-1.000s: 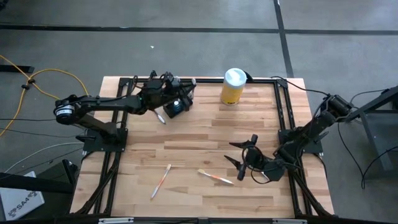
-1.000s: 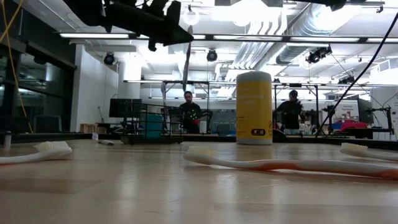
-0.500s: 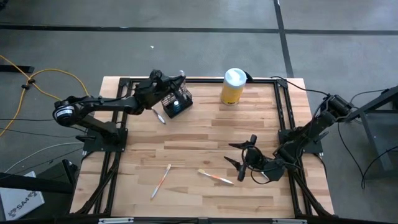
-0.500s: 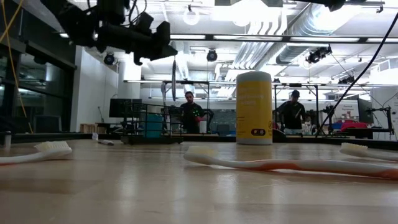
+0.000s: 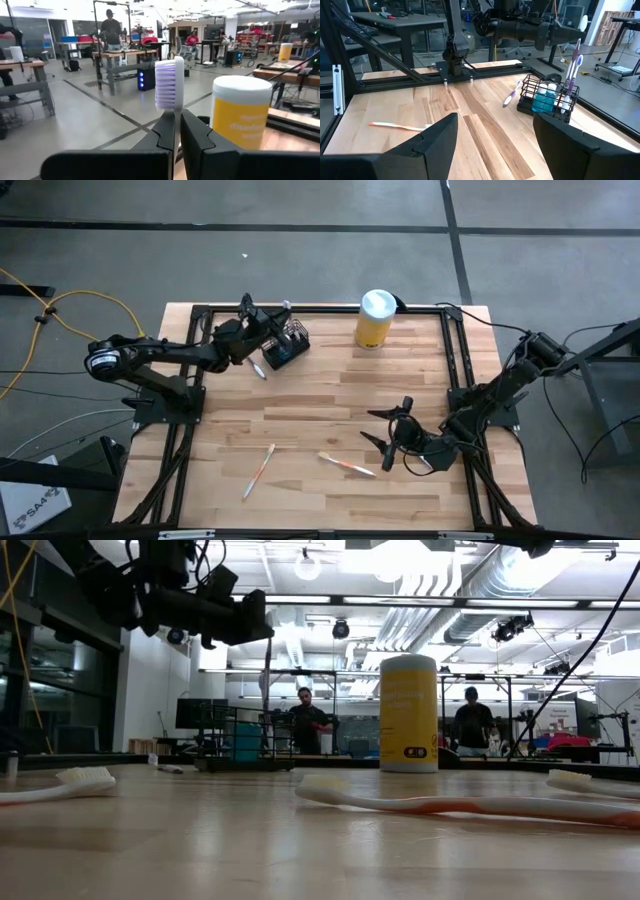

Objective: Pick & Place toothbrushing station
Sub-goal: Put the bottom purple toothbrush into the right section of the wire organizer

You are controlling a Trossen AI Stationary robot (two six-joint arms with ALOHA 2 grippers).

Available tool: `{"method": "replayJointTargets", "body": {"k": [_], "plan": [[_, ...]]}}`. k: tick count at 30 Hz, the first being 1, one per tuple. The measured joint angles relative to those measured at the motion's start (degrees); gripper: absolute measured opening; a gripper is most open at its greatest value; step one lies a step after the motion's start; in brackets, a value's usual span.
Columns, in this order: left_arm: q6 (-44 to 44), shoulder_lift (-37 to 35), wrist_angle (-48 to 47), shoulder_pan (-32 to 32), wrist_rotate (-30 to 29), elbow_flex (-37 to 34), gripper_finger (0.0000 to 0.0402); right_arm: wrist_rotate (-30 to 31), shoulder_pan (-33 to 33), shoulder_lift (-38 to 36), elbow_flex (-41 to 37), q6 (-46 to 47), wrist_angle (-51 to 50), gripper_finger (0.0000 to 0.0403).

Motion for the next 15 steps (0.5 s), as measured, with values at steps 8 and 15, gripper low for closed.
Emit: {"method": "replayJointTargets", "body": {"k": [8, 15], "plan": [[1.0, 1.5, 0.5, 0.3, 0.0, 0.0, 0.0003, 0.0, 0.0, 0.0, 0.0, -0.1, 0.0, 0.0252], [1.1, 8.4, 8.0, 0.2, 0.3, 0.0, 0.0003, 0.0, 0.0, 0.0, 0.0, -0.1, 0.0, 0.0252]]}}
